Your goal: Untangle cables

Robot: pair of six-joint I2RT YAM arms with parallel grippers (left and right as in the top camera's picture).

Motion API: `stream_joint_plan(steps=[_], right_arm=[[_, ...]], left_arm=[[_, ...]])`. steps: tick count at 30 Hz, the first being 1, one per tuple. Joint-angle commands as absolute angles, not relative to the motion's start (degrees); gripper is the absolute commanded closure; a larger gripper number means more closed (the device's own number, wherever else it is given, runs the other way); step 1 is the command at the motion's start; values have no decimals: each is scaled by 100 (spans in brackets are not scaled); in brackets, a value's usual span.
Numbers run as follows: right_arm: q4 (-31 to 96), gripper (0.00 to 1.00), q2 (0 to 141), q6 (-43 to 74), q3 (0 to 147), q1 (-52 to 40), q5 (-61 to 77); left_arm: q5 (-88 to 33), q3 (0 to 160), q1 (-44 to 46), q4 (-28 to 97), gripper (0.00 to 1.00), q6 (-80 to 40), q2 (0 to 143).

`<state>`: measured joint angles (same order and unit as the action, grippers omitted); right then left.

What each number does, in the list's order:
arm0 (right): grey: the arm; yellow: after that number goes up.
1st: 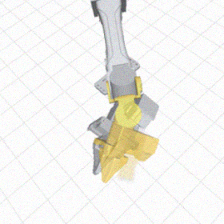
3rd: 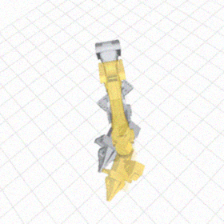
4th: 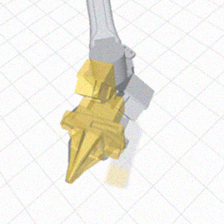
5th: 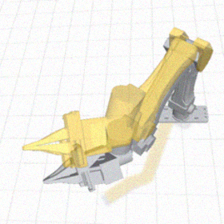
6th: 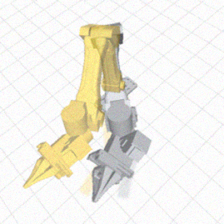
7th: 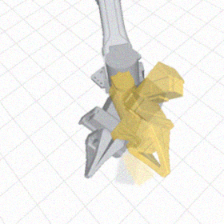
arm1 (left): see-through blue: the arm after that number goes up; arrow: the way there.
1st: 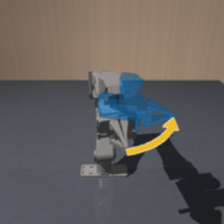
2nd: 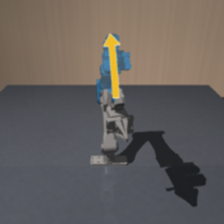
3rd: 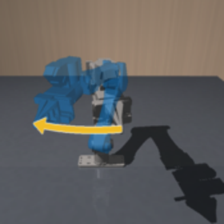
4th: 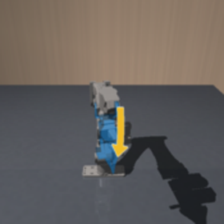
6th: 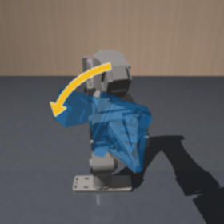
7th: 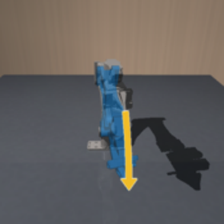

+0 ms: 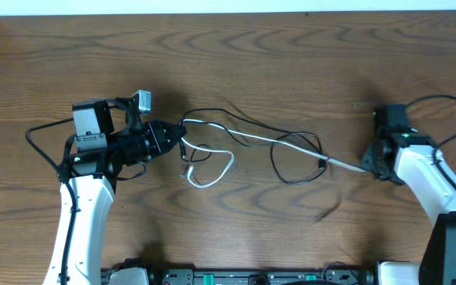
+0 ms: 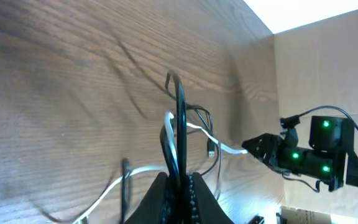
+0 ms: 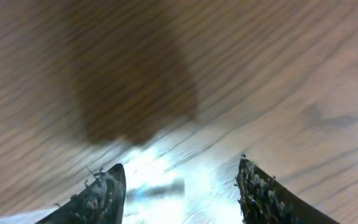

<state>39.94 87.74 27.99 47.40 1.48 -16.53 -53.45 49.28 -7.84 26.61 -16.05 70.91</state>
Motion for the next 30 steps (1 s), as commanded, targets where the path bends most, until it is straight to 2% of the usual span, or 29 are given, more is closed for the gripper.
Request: stream_joint_plan(steps=[1,4,9,11,14,17,23,28,29,30], right_arm=[[3933,45,8809,2777,4703,528,-1608],[3774,45,8809,2639,4703,642,-878],[3225,37,8809,1343,4703,558,1605],[2965,35,8809,701,4703,447,3190],[2735,34,8809,64,4703,200,4801],[2655,28,8809,-495,4703,-152,5798],[2399,19,8809,-711,4703,-902,6104],[1898,18,8809,-381,4703,-1232,6097],[1776,17,8809,-307,4703,-1256,6069],[1649,17,8809,-143,4703,-1267,5931]], left_arm=[[-5290,5085,-816,2759,92,-1459,6997],[-5293,5085,-808,2856,92,-1461,6997],[-5290,5085,-561,2884,92,-1461,6997],[-5290,5085,-331,2836,92,-1463,6997],[-5290,5085,43,2687,92,-1466,6997],[-5288,5085,449,2460,92,-1487,6997],[-5290,5085,1321,2099,92,-1487,6997],[-5295,5085,1953,1879,92,-1483,6997],[-5293,5085,2043,1813,92,-1481,6997],[-5288,5085,2143,1693,84,-1479,6997]])
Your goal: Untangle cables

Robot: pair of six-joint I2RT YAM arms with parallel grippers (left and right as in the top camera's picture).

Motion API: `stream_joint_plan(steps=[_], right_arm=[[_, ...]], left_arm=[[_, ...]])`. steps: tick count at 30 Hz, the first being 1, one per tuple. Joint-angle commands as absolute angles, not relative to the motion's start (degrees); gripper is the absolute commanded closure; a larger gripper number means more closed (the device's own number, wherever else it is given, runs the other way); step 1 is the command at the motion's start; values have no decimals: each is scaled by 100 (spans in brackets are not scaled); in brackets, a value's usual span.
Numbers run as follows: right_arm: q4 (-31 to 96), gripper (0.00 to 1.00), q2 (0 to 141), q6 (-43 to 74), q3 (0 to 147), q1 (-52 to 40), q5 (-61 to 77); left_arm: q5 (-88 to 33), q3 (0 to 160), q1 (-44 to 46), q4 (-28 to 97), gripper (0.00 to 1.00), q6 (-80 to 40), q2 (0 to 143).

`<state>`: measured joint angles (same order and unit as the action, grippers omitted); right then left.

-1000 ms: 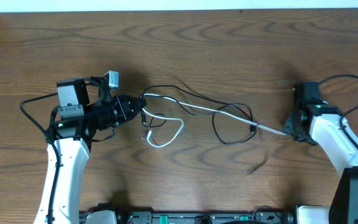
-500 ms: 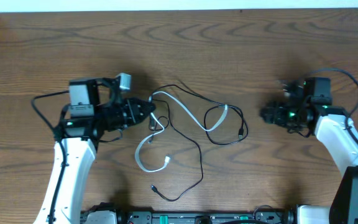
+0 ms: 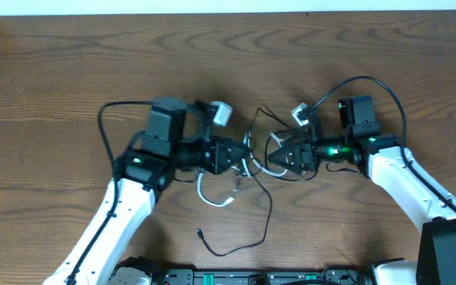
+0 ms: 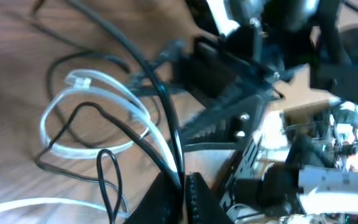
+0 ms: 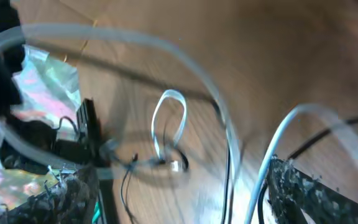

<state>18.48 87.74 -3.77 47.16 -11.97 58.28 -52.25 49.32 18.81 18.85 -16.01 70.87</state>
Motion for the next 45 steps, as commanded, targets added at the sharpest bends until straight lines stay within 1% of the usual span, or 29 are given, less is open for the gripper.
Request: stream_joint_plan(steps=[1,2,4,5,7,11,17,20,23,27,28,31,35,38,39,42,45], right_arm=[[1594,17,8809,95,4703,-1269,5588],[1645,18,8809,279,4703,-1269,5135],[1765,18,8809,436,4703,-1269,4650],[1833,18,8809,480,4703,-1269,4447],[2010,18,8809,493,4703,-1269,4073],[2213,18,8809,495,4703,-1269,3747],[2231,19,8809,578,4703,-1275,3701],[2309,21,8809,744,4703,-1286,3728],[2523,22,8809,814,4703,-1350,3835],[2976,24,8809,808,4703,-1594,3806],[3057,26,8809,770,4703,-1664,3806],[3232,27,8809,423,4703,-1940,3789],[3280,27,8809,336,4703,-2346,3282],[3186,28,8809,316,4703,-2661,3155],[3063,28,8809,128,4703,-2829,3135],[2766,27,8809,75,4703,-3039,2808],[2373,33,8809,75,4703,-3282,2493]], left_arm=[[-5288,5085,2169,1581,61,-1481,6997],[-5199,5085,2152,1544,47,-1483,6997],[-4963,5085,2150,1577,41,-1483,6997],[-4895,5085,2152,1597,40,-1483,7000],[-4786,5085,2152,1647,40,-1483,7000],[-4399,5085,2152,1929,40,-1483,7000],[-3282,5085,2152,2694,40,-1483,7000],[-2788,5085,2152,3059,40,-1483,7000],[-2589,5085,2152,3214,40,-1485,7000],[-2580,5085,2152,3234,40,-1483,7037],[-2578,5085,2152,3234,40,-1483,7057],[-2427,5085,2152,3258,40,-1487,7177],[-2303,5085,2152,3341,40,-1533,7404],[-2067,5085,2152,3430,40,-1730,7607],[-1732,5085,2152,3474,40,-2001,7673],[-1398,5085,2152,3516,40,-2257,7695],[-1057,5085,2152,3583,40,-2648,7695]])
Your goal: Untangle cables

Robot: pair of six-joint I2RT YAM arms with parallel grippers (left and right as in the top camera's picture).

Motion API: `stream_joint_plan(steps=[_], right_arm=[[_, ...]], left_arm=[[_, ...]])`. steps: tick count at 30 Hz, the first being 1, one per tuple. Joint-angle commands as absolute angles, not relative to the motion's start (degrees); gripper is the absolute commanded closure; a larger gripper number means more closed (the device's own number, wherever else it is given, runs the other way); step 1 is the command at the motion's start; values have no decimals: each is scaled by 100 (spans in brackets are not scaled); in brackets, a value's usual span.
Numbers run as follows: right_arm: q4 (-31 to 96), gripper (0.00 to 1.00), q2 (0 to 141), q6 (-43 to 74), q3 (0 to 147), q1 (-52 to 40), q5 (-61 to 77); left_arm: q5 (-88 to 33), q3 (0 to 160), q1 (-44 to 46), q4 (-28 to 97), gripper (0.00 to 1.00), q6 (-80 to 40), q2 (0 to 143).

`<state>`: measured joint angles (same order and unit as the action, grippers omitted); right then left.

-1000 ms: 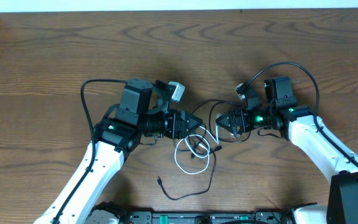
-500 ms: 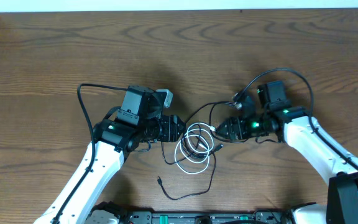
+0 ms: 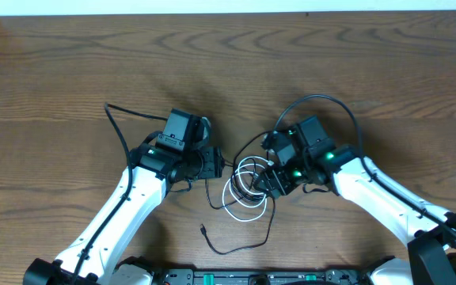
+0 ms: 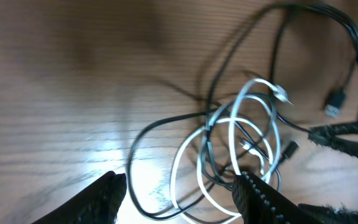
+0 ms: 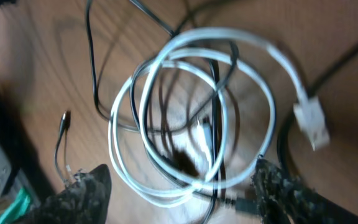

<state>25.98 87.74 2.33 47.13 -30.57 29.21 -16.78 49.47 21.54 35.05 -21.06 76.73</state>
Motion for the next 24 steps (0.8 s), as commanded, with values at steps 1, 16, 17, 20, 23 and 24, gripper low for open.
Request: stream_joint_plan(steps=[1,16,17,20,23,24], right_arm=[[2305,34,8812,75,4703,-3341,2497],[1719,37,9203,-244,4703,-4224,2456],[1627,38,9314,-167,4703,-4241,2427],[1376,37,9636,86,4703,-4246,2408],[1280,38,9784,272,4709,-4182,2405],[1280,40,9784,303,4709,-4147,2408]], left_arm=[[-941,5085,2152,3625,40,-2759,7695],[434,5085,2150,4390,40,-4429,7695],[434,5085,2152,4392,40,-4427,7695],[429,5085,2152,4394,40,-4425,7695],[410,5085,2152,4416,40,-4427,7695],[410,5085,2152,4427,40,-4425,7695]])
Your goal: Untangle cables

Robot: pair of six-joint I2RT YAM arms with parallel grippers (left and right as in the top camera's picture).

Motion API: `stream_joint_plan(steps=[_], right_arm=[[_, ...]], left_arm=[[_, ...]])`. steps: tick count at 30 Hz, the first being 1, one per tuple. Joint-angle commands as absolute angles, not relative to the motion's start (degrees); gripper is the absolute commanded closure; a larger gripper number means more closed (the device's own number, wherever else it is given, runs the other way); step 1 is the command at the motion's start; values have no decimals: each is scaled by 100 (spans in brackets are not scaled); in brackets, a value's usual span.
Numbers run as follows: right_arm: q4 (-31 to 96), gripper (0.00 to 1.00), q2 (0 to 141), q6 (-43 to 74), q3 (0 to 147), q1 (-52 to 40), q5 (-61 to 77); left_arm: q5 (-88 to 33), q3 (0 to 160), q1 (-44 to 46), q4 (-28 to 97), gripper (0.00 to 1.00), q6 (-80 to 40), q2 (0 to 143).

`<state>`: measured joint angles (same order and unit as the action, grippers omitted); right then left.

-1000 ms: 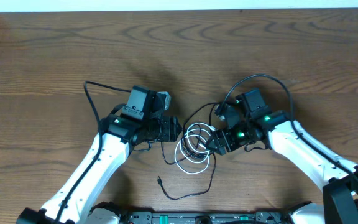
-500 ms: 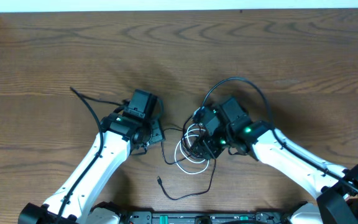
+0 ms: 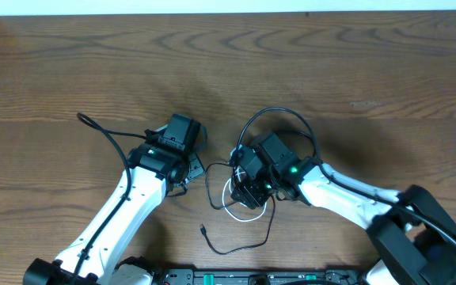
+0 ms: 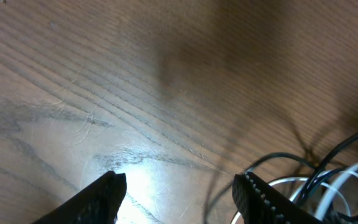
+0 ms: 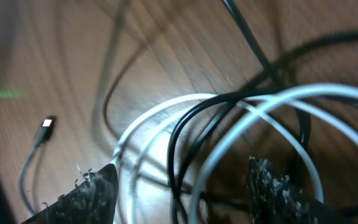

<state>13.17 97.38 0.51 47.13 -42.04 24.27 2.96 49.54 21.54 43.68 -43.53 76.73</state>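
Note:
A white cable [image 5: 185,101] and a black cable [image 5: 194,121] lie coiled over each other on the wooden table [image 3: 307,63], in a small heap [image 3: 234,207] at the middle front. My right gripper [image 5: 185,194] is open and low over this coil, with loops running between its fingers; overhead my right gripper [image 3: 248,192] covers most of the heap. My left gripper [image 4: 180,199] is open over bare wood, with the edge of the coil [image 4: 337,180] at the lower right; overhead my left gripper [image 3: 195,169] sits just left of the heap.
A loose black strand [image 3: 248,247] trails toward the front edge and ends in a small plug [image 3: 203,230], also a plug [image 5: 47,122] in the right wrist view. Each arm's own black lead arches above it [image 3: 271,113].
My right gripper has moved left and lower onto the coil. My left gripper has drawn back to the left, from over the coil to bare wood. Both remain open.
First the cables lay spread across the table, my left gripper shut on them at the left and the right one open at the white cable's far end. Then both met at the middle, left still shut. Later both were open over a coiled heap, as now.

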Motion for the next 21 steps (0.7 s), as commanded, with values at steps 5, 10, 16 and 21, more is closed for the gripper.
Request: stream_joint_plan(steps=[5,10,16,21], right_arm=[[1297,61,9782,386,4709,-4058,2414],[1337,78,9782,596,4709,-4058,2414],[1352,76,9782,624,4709,-4058,2464],[1350,79,9782,620,4709,-4060,3044]], left_arm=[[408,5085,2152,4434,40,-4427,7695],[366,5085,2152,4475,39,-4425,7695],[368,5085,2152,4477,39,-4425,7695],[346,5085,2152,4477,39,-4425,7695]])
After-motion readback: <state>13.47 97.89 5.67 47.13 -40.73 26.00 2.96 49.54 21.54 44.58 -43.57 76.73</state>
